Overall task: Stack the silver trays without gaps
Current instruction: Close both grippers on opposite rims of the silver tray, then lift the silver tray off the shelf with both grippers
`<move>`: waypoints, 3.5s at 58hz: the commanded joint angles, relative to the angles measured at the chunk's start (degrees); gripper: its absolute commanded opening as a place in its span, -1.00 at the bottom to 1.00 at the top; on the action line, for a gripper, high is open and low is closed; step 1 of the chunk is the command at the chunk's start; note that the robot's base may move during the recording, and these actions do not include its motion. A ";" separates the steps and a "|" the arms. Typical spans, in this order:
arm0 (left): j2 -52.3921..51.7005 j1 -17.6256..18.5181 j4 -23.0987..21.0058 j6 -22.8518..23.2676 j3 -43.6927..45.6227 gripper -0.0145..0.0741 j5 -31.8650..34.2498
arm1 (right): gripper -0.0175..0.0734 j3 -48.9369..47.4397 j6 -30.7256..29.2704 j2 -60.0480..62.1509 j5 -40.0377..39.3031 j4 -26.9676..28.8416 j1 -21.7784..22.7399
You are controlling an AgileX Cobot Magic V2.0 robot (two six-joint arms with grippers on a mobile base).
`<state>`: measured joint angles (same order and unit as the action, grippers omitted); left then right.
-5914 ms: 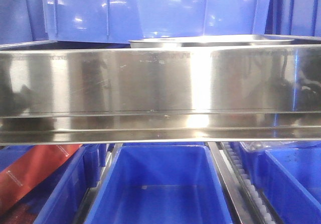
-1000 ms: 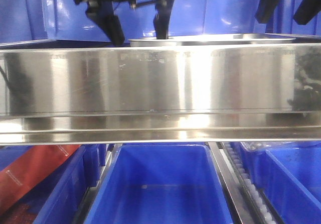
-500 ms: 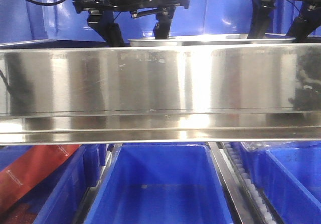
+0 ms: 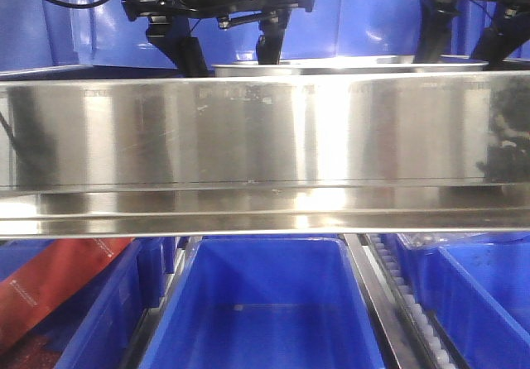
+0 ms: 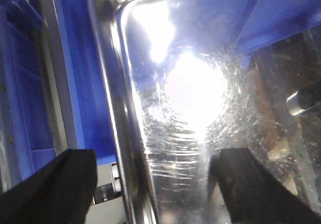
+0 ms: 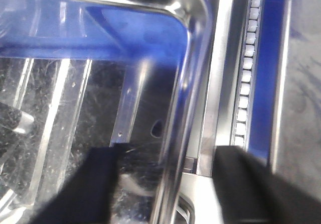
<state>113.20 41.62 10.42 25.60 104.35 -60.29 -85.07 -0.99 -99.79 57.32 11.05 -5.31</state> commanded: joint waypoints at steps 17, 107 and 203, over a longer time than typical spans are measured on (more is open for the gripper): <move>-0.26 0.35 -0.77 0.54 0.39 -0.70 1.65 | -0.71 -0.50 0.02 -0.85 0.17 -0.21 0.08; -16.79 0.35 1.04 0.54 0.39 -0.69 -3.04 | -0.79 -11.12 0.02 13.01 12.64 2.90 -0.13; -18.70 0.35 20.33 0.66 0.48 -0.69 25.79 | -0.79 -17.20 0.02 13.12 -12.40 2.90 -0.13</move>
<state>95.38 41.62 30.45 27.59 104.35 -37.41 -101.49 0.00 -87.39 48.58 12.97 -5.36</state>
